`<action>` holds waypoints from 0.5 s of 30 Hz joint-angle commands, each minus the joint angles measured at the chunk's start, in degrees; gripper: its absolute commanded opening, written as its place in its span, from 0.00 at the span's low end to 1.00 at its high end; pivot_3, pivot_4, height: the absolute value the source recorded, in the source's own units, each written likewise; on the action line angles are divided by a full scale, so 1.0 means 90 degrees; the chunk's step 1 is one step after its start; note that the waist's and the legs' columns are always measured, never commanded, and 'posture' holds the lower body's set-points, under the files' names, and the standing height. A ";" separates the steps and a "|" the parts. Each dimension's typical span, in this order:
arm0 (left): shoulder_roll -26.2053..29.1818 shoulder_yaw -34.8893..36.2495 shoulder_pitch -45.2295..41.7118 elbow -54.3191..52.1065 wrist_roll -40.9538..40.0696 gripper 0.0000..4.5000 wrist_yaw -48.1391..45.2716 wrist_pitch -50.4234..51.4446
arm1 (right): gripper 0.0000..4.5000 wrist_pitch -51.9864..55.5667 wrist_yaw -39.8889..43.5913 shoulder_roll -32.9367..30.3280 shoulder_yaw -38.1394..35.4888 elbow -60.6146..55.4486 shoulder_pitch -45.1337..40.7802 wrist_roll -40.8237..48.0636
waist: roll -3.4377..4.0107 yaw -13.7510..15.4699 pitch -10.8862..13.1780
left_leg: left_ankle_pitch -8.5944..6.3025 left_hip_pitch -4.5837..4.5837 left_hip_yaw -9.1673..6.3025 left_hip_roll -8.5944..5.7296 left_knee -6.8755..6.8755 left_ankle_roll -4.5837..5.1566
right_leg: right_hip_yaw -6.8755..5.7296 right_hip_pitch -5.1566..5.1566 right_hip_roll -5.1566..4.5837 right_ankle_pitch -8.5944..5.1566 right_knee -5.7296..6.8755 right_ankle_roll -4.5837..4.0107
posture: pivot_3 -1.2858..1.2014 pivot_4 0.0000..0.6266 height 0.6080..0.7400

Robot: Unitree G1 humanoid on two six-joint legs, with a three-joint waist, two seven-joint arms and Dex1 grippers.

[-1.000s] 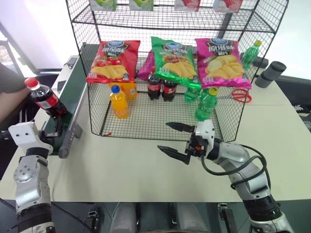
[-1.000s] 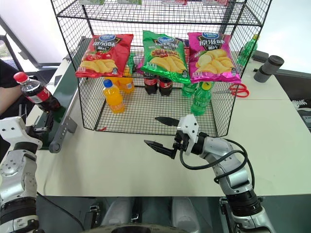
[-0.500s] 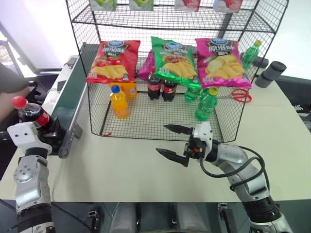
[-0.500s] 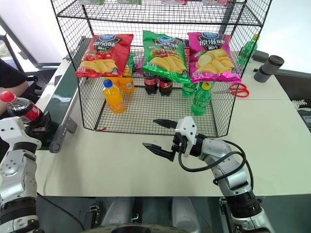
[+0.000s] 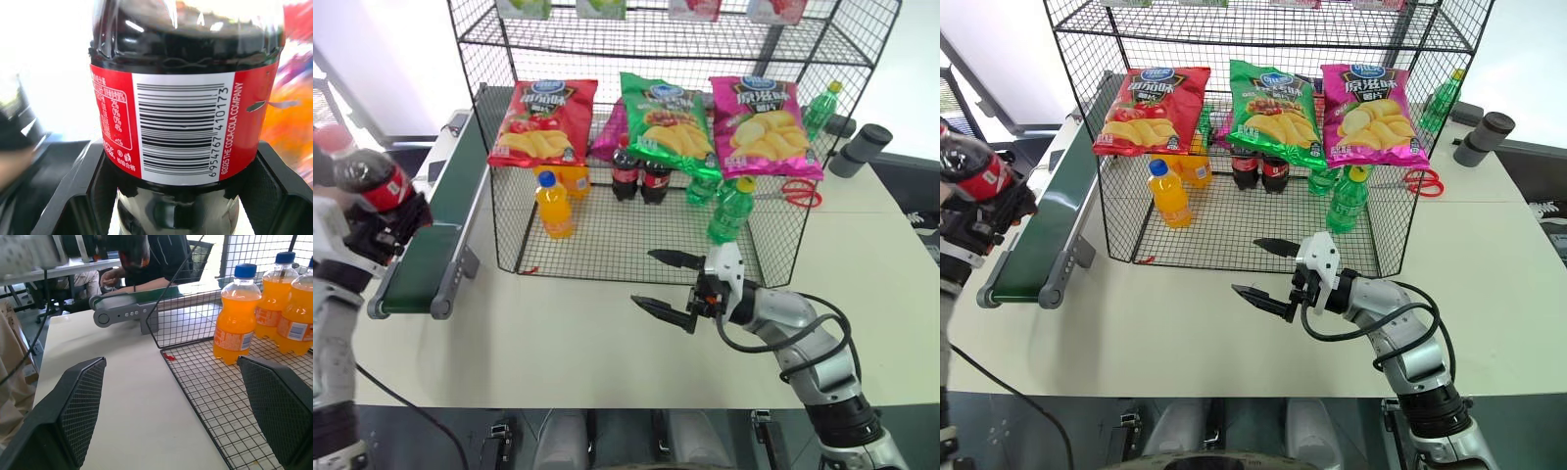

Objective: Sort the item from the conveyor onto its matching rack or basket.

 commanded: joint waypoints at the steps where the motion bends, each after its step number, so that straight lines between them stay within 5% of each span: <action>1: 0.0472 -0.0096 0.0346 -0.1076 -0.1207 0.64 -0.0930 0.1201 | 1.00 0.0297 -0.0109 -0.0052 -0.0244 -0.0417 -0.0124 0.0319 | 0.0005 -0.0023 0.0003 | 0.0000 0.0000 0.0001 -0.0001 -0.0002 0.0000 | 0.0000 -0.0001 -0.0001 0.0000 -0.0001 0.0000 | 0.52 0.24 1.00; 7: 0.0613 -0.1419 0.0447 -0.2009 -0.1233 0.64 -0.1466 0.2055 | 1.00 0.0797 -0.0241 -0.0191 -0.0341 -0.0600 -0.0082 0.0461 | 0.0013 -0.0007 0.0007 | 0.0001 0.0005 0.0001 0.0000 -0.0016 0.0000 | -0.0002 -0.0007 -0.0001 -0.0001 0.0003 -0.0002 | 0.52 0.24 1.00; 15: -0.0452 -0.3784 -0.0744 -0.1390 -0.0034 0.64 -0.2202 0.1594 | 1.00 0.1689 -0.0686 -0.0078 -0.0402 -0.1084 -0.0136 0.1011 | 0.0015 0.0003 0.0008 | 0.0003 0.0000 0.0007 -0.0005 -0.0006 0.0002 | -0.0002 -0.0003 0.0002 0.0000 0.0002 -0.0001 | 0.52 0.24 1.00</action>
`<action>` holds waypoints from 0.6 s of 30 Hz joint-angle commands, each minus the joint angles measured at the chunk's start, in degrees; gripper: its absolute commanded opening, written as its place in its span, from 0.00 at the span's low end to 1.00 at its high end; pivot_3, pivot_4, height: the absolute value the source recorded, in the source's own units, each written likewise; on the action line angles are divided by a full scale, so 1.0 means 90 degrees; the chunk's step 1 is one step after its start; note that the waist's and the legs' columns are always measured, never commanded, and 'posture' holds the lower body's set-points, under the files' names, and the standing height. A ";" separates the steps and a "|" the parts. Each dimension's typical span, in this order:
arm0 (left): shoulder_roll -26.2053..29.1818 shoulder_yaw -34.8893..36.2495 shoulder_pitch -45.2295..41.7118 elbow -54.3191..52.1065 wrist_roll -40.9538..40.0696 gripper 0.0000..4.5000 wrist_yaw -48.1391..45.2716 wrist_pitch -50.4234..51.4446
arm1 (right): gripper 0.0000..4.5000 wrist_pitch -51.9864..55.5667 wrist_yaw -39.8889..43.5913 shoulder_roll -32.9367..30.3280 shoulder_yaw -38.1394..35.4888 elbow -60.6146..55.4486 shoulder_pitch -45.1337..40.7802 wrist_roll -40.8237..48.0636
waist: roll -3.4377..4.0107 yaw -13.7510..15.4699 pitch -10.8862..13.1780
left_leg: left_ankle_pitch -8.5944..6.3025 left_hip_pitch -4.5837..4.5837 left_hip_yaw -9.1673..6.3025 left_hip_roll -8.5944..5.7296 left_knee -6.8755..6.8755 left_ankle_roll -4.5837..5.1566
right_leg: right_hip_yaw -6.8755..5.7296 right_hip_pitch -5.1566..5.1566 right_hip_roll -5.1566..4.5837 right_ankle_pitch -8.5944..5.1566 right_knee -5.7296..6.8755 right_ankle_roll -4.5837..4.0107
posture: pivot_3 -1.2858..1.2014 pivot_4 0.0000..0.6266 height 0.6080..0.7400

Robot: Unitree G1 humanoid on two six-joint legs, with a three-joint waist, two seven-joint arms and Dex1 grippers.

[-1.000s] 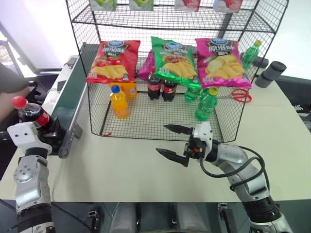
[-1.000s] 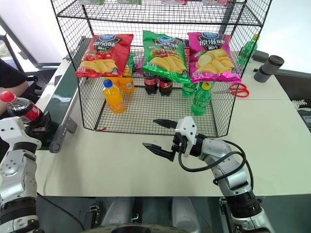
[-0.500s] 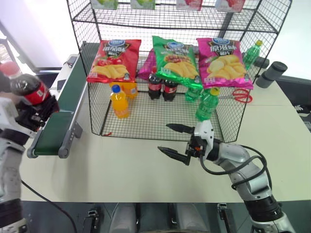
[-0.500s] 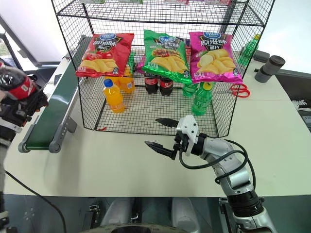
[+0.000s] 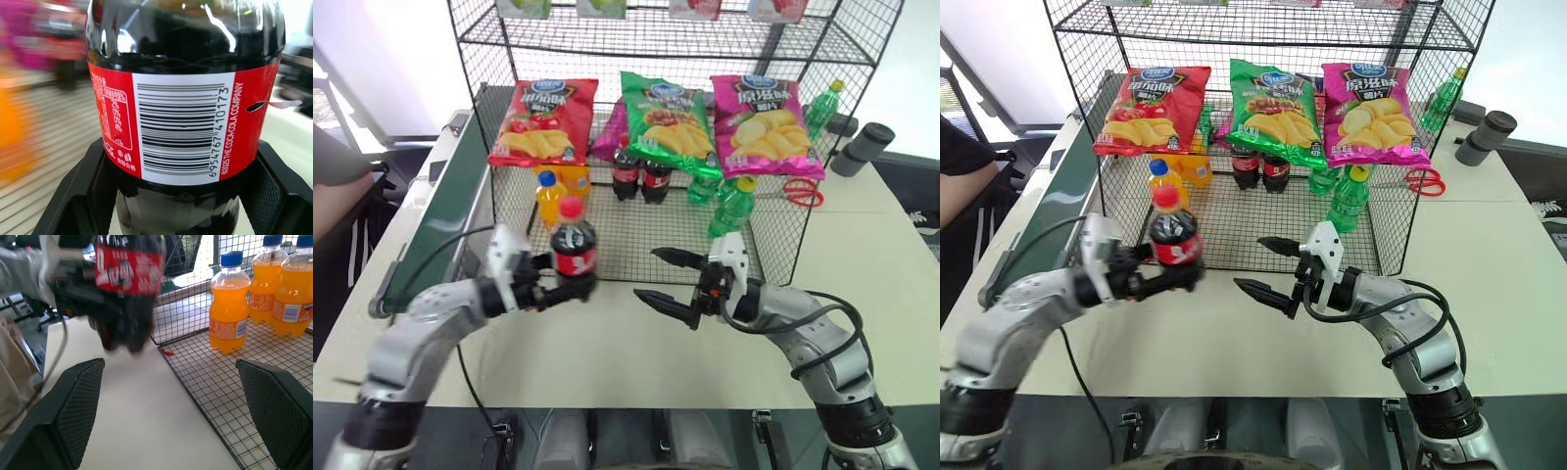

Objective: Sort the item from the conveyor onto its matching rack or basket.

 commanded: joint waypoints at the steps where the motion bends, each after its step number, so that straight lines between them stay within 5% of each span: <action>1: -0.0186 -0.0428 -0.0384 0.0238 0.0372 0.64 -0.0483 -0.0405 | 1.00 0.0269 -0.0225 0.0093 -0.0170 -0.0494 -0.0047 0.0381 | 0.0002 -0.0034 0.0000 | 0.0000 0.0000 0.0002 0.0003 0.0000 0.0001 | 0.0002 -0.0003 0.0005 0.0001 0.0001 0.0002 | 0.52 0.24 1.00; 18: -0.1160 -0.1402 -0.1283 0.1213 0.1374 0.64 -0.1470 -0.1214 | 1.00 0.0707 -0.0735 0.0184 -0.0186 -0.0956 0.0198 0.0726 | 0.0003 0.0010 0.0001 | -0.0002 -0.0002 -0.0001 0.0011 0.0027 0.0012 | 0.0002 0.0005 0.0063 0.0012 0.0013 0.0028 | 0.52 0.24 1.00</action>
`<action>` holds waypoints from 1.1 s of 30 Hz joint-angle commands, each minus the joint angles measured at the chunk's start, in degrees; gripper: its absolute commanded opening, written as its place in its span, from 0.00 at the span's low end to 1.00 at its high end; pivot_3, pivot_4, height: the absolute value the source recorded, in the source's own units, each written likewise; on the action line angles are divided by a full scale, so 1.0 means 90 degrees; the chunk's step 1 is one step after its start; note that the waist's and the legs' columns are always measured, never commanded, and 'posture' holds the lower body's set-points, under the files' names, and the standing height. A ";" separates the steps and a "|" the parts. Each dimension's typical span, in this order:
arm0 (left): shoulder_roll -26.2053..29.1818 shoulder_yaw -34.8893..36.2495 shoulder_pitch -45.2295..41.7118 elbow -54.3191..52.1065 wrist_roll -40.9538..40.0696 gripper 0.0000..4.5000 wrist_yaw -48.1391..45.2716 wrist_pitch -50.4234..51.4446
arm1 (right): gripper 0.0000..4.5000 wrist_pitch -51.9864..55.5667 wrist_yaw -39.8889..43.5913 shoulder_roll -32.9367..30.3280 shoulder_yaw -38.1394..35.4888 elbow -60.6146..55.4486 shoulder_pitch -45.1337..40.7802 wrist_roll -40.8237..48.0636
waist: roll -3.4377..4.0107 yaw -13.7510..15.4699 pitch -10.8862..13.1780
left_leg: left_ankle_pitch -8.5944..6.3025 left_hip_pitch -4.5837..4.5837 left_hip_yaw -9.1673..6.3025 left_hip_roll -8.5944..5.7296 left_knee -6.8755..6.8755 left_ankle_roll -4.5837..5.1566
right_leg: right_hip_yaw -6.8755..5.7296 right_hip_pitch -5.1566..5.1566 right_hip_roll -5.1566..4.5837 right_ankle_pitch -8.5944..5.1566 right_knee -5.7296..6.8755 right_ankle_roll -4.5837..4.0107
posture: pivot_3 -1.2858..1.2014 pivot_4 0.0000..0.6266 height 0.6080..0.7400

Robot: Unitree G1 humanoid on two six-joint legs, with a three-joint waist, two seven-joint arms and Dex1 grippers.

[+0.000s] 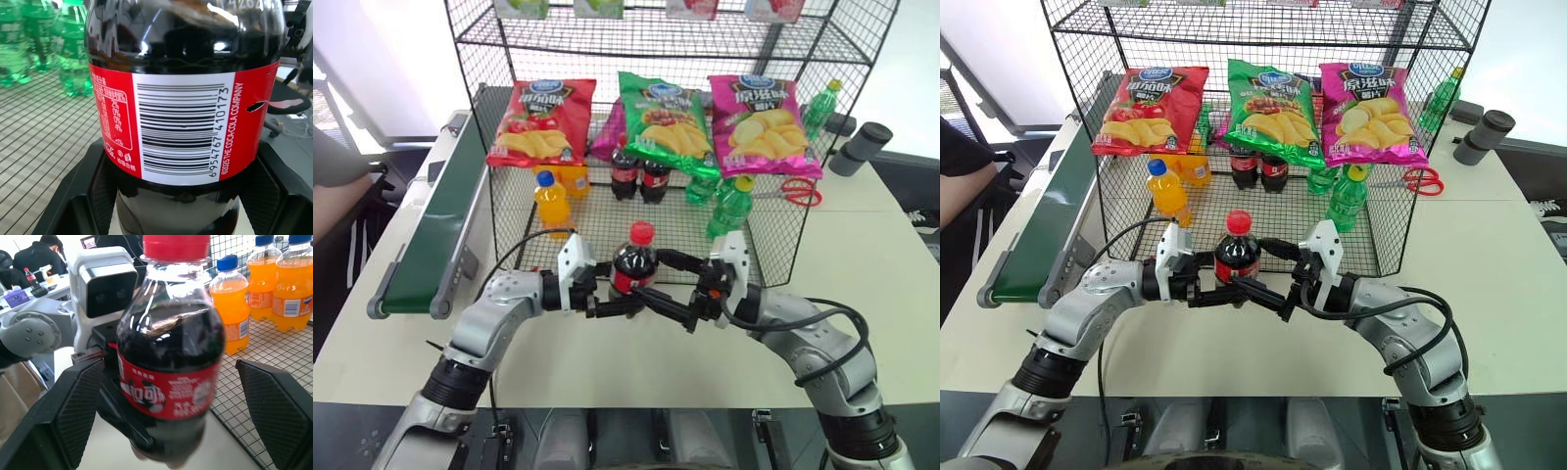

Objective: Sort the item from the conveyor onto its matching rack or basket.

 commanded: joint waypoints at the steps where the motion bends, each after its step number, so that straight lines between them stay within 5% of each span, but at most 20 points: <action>1: -0.0066 0.0061 -0.0152 -0.0155 0.0022 0.64 -0.0141 -0.0270 | 1.00 -0.0027 -0.0034 0.0053 -0.0032 -0.0296 -0.0034 0.0134 | 0.0000 -0.0004 0.0000 | 0.0000 0.0001 -0.0001 0.0002 0.0000 0.0000 | 0.0001 0.0000 0.0003 0.0000 0.0002 0.0000 | 0.52 0.24 1.00; 6: -0.0259 -0.0002 -0.0204 -0.0213 0.0114 0.64 -0.0058 -0.0229 | 1.00 0.0014 0.0007 0.0113 0.0078 -0.0174 -0.0150 0.0138 | 0.0000 0.0005 0.0000 | 0.0000 0.0002 -0.0002 0.0002 0.0000 0.0000 | 0.0000 0.0000 0.0005 0.0000 0.0004 0.0000 | 0.52 0.24 1.00; 11: -0.0333 -0.0006 -0.0159 -0.0325 0.0170 0.64 -0.0023 -0.0184 | 0.65 0.0074 0.0091 0.0128 0.0031 -0.0038 -0.0193 0.0230 | 0.0000 0.0003 0.0000 | 0.0000 0.0002 -0.0002 0.0002 0.0000 0.0000 | 0.0001 0.0000 0.0006 0.0000 0.0004 0.0001 | 0.52 0.24 1.00; 16: -0.0318 0.0026 -0.0099 -0.0392 0.0068 0.64 -0.0083 -0.0022 | 0.64 -0.0042 0.0070 0.0152 0.0068 -0.0039 -0.0177 0.0094 | 0.0000 0.0005 0.0000 | 0.0000 0.0002 -0.0002 0.0002 0.0000 0.0000 | 0.0001 0.0000 0.0006 0.0000 0.0005 0.0001 | 0.52 0.24 1.00; 19: -0.0293 0.0103 -0.0064 -0.0393 0.0022 0.98 -0.0056 0.0075 | 0.64 -0.0138 0.0043 0.0192 0.0060 -0.0010 -0.0179 0.0015 | 0.0000 0.0002 0.0000 | 0.0000 0.0002 -0.0003 0.0002 0.0000 0.0000 | 0.0001 0.0000 0.0006 0.0000 0.0005 0.0001 | 0.52 0.24 1.00; 28: 0.0115 0.0724 0.0605 -0.0093 0.0407 0.99 0.0478 -0.0385 | 0.64 -0.0869 -0.0362 0.0477 -0.0052 0.0528 -0.0373 -0.0781 | 0.0000 -0.0005 0.0000 | 0.0000 0.0005 -0.0002 0.0004 0.0000 0.0000 | 0.0002 -0.0001 0.0007 0.0000 0.0008 0.0001 | 0.52 0.24 1.00; 33: -0.0052 0.1577 0.1254 -0.0179 0.0521 0.99 0.1358 -0.1051 | 0.64 -0.1982 -0.1152 0.1044 0.0155 0.1856 -0.0806 -0.2029 | 0.0000 -0.0032 0.0000 | 0.0000 0.0007 0.0002 0.0005 0.0000 0.0000 | 0.0005 -0.0001 0.0002 0.0000 0.0008 0.0000 | 0.52 0.24 1.00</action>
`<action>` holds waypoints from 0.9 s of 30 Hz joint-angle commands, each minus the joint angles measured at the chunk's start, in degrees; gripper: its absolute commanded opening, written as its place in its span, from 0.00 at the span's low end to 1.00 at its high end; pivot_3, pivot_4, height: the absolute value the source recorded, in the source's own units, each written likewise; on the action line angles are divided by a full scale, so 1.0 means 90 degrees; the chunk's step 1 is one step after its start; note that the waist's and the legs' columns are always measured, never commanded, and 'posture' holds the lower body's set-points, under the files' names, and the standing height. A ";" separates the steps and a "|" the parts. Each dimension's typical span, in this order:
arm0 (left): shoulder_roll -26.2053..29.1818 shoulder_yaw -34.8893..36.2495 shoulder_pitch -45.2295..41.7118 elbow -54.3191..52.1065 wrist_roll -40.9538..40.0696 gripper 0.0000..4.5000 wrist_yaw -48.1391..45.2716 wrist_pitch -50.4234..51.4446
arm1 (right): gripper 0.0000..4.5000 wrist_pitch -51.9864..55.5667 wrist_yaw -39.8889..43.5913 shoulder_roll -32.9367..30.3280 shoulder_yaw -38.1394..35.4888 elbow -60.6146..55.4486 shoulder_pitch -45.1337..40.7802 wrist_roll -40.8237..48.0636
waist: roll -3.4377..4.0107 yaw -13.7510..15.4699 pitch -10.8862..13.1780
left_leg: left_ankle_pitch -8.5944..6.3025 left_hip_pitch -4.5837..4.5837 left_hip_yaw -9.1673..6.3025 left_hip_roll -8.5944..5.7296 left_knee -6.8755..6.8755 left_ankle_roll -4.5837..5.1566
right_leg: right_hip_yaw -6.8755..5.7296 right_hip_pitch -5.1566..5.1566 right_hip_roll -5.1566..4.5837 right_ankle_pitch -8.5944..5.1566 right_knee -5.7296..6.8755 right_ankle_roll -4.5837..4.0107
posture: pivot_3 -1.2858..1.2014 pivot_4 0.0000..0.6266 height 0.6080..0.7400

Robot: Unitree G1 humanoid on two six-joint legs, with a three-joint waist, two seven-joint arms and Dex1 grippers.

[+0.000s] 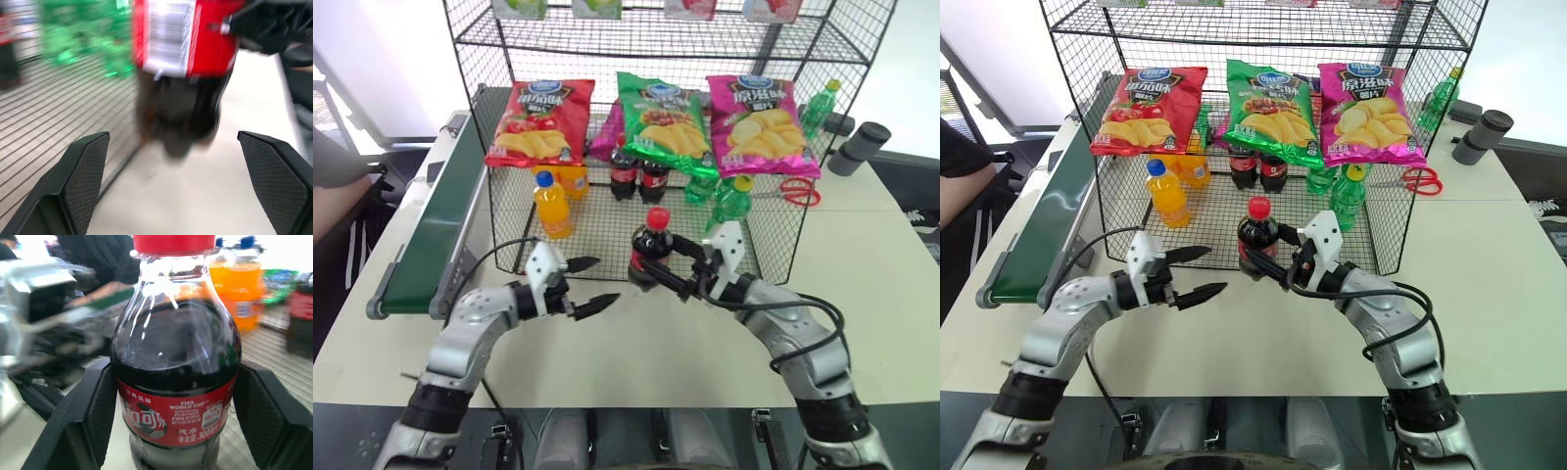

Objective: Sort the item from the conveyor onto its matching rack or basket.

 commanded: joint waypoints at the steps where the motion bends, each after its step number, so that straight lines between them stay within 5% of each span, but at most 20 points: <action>1: -0.0197 0.0611 0.0223 -0.0202 0.0089 0.99 0.0613 -0.0621 | 0.64 -0.0929 -0.0533 0.0463 0.0011 0.0798 -0.0473 -0.0682 | 0.0000 0.0005 0.0000 | 0.0000 0.0000 0.0000 0.0000 0.0000 0.0000 | 0.0000 -0.0001 -0.0003 0.0000 0.0003 0.0000 | 0.52 0.24 1.00; 14: -0.0328 0.0709 0.1025 -0.0831 0.0164 0.99 0.1117 -0.0896 | 0.64 -0.3193 -0.1665 0.1633 -0.0161 0.4776 -0.2301 -0.1958 | 0.0003 -0.0031 0.0001 | 0.0001 0.0003 0.0010 -0.0002 -0.0002 -0.0002 | 0.0001 -0.0004 -0.0023 0.0001 0.0012 0.0000 | 0.52 0.24 1.00; 21: -0.0320 0.0693 0.1102 -0.0940 0.0173 0.99 0.1231 -0.0863 | 0.64 -0.3392 -0.1344 0.1826 -0.0382 0.5455 -0.2564 -0.1744 | 0.0004 -0.0030 0.0001 | 0.0001 0.0003 0.0010 -0.0002 -0.0003 -0.0003 | 0.0001 -0.0005 -0.0028 0.0001 0.0016 0.0000 | 0.52 0.24 1.00; 24: -0.0337 0.0691 0.1070 -0.0943 0.0155 1.00 0.1274 -0.0821 | 0.95 -0.3338 -0.1239 0.1805 -0.0427 0.5323 -0.2490 -0.1705 | 0.0004 -0.0031 0.0000 | 0.0001 0.0004 0.0010 -0.0002 -0.0003 -0.0003 | 0.0001 -0.0005 -0.0029 0.0001 0.0019 -0.0001 | 0.52 0.24 1.00; 27: -0.0332 0.0682 0.0966 -0.0894 0.0145 1.00 0.1309 -0.0742 | 0.99 -0.3329 -0.1206 0.1609 -0.0447 0.4792 -0.2181 -0.1770 | 0.0005 -0.0024 0.0000 | 0.0001 0.0006 0.0009 -0.0002 -0.0003 -0.0003 | 0.0001 -0.0004 -0.0031 0.0001 0.0020 -0.0001 | 0.52 0.24 1.00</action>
